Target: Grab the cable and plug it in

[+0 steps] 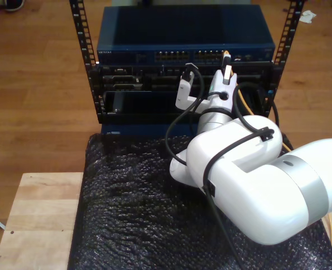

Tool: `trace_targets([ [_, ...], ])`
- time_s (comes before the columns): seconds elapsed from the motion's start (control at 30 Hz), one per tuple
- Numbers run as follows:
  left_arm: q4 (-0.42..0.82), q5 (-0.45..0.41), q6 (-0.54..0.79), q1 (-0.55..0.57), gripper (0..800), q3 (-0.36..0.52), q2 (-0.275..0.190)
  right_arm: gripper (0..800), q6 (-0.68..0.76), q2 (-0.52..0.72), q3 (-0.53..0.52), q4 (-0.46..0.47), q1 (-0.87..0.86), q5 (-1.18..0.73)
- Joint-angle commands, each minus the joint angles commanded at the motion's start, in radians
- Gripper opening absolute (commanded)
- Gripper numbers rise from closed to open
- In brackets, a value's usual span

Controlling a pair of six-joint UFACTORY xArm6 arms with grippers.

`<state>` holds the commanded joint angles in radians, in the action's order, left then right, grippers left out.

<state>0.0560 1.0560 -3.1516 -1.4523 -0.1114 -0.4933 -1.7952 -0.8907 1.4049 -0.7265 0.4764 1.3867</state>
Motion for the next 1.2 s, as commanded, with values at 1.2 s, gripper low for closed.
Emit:
trace_targets([
  [1.2, 0.0, 0.0, -0.002, -0.002, 800, 0.0, 0.0, 242, 0.005, 0.031, -0.02, 0.023, 0.011, 0.003],
])
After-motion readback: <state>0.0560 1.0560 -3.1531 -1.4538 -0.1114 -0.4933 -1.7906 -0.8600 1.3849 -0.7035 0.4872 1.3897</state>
